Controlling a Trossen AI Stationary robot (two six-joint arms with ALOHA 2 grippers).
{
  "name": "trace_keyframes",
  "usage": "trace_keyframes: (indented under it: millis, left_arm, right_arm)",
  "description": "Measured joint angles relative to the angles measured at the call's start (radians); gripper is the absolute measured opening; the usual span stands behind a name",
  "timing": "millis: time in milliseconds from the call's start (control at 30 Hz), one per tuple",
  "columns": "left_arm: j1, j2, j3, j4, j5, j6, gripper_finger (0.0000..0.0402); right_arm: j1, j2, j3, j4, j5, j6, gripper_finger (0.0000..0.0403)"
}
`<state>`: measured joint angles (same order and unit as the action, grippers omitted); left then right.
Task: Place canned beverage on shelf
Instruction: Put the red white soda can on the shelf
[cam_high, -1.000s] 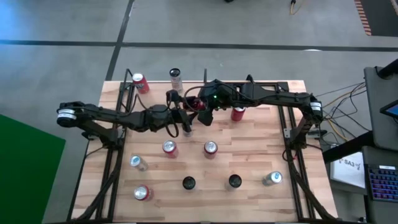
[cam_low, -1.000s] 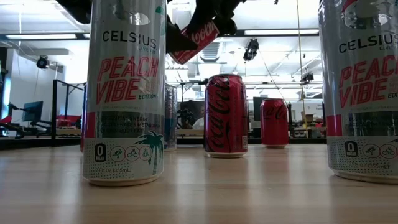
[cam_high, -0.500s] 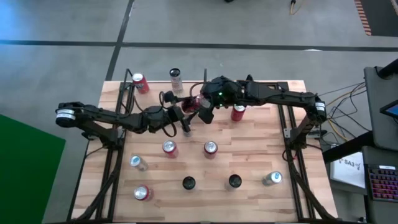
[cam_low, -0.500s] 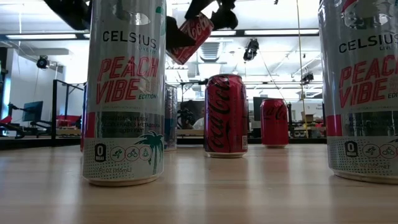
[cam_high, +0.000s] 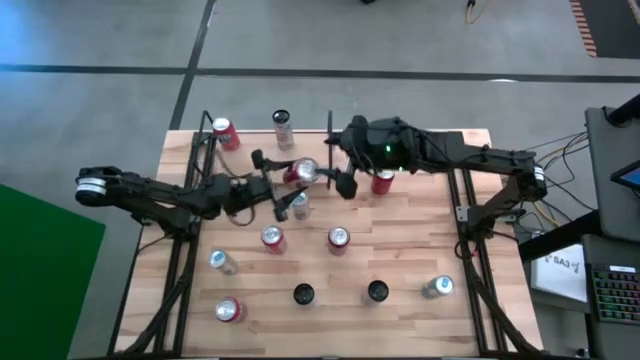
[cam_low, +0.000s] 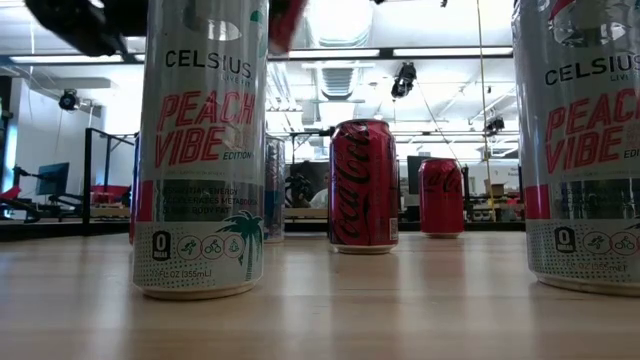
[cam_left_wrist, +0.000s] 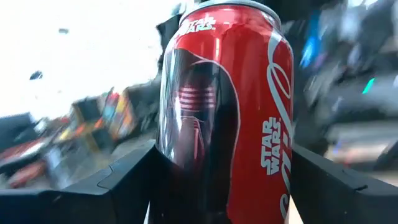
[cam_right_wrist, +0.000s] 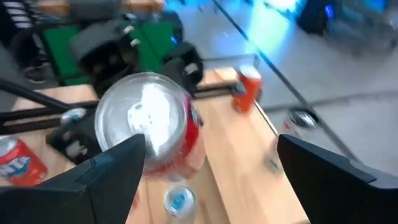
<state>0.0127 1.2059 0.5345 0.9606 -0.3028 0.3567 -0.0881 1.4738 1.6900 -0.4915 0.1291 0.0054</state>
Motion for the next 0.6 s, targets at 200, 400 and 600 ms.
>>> trace_keyframes:
  millis: [200, 400, 600]
  left_arm:
    - [-0.010, -0.077, -0.091, 0.123, 0.091, -0.053, 0.0289]
    - [-0.011, -0.103, -0.179, 0.226, 0.133, -0.092, 0.0289]
    - [-0.014, -0.090, -0.202, 0.321, 0.171, -0.123, 0.0289]
  right_arm:
    - [0.085, -0.057, -0.201, 0.312, -0.001, -0.156, 0.0352]
    - [0.127, -0.047, -0.422, 0.785, -0.004, -0.269, 0.0352]
    - [0.125, 0.028, -0.527, 1.090, -0.005, -0.287, 0.0352]
